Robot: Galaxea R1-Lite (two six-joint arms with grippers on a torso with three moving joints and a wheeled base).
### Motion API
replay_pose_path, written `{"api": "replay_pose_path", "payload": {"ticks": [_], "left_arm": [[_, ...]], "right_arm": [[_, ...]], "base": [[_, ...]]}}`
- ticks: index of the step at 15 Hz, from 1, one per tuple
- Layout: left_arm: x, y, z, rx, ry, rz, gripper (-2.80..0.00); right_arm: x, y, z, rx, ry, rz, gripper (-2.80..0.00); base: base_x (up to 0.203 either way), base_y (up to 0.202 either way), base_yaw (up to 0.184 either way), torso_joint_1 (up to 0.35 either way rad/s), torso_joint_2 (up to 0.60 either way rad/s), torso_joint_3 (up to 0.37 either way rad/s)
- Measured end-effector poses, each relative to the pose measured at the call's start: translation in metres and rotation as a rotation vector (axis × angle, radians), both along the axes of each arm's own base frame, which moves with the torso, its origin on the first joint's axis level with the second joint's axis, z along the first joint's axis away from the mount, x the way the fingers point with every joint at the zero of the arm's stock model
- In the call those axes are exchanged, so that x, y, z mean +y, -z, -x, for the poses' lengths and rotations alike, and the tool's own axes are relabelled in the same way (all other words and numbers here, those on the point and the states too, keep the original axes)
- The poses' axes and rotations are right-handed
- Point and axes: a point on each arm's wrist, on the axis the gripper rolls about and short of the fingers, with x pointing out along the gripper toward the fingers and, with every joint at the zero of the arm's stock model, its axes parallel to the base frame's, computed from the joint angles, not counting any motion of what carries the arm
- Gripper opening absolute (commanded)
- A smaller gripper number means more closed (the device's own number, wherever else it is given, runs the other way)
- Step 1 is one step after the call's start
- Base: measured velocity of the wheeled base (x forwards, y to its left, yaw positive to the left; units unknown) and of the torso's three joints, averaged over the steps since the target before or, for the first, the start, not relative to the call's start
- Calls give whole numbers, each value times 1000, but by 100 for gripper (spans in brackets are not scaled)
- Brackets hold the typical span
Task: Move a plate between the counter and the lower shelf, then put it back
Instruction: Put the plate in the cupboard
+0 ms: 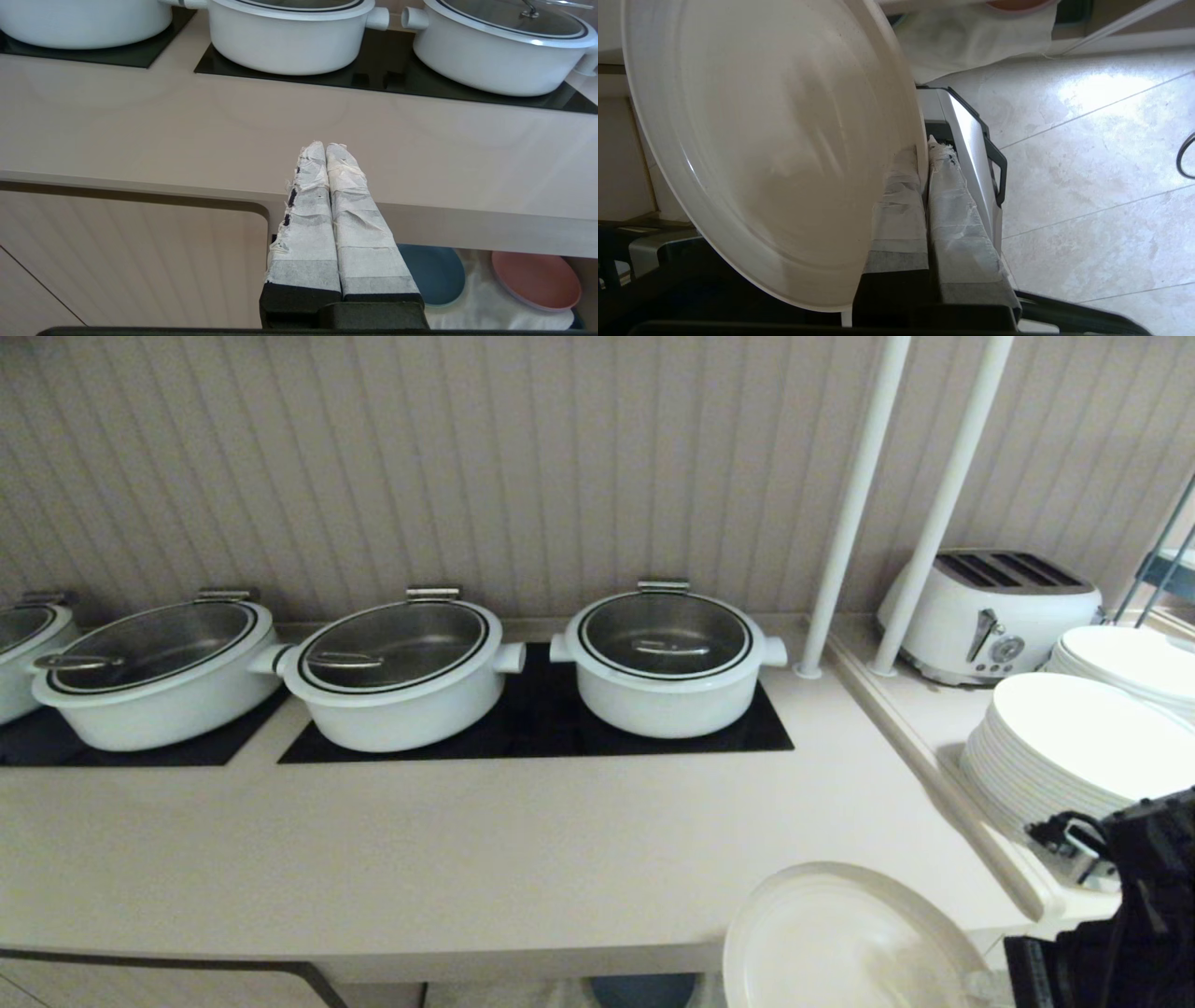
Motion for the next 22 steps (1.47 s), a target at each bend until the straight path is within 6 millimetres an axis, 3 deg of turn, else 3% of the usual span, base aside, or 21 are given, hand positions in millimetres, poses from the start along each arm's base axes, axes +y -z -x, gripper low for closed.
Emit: {"api": "replay_pose_path", "payload": {"ticks": [6,17,22], "left_arm": [[0,0,0,0,0,0,-280],[0,0,0,0,0,0,-280],[0,0,0,0,0,0,-280]], "right_arm": [[-12,11,25,15,31,7,-280],[-20,38,41,59,60,21,-280],[-21,40,43,52,62,20,-280]], "base": [[0,0,0,0,0,0],[0,0,0,0,0,0],[0,0,0,0,0,0]]}}
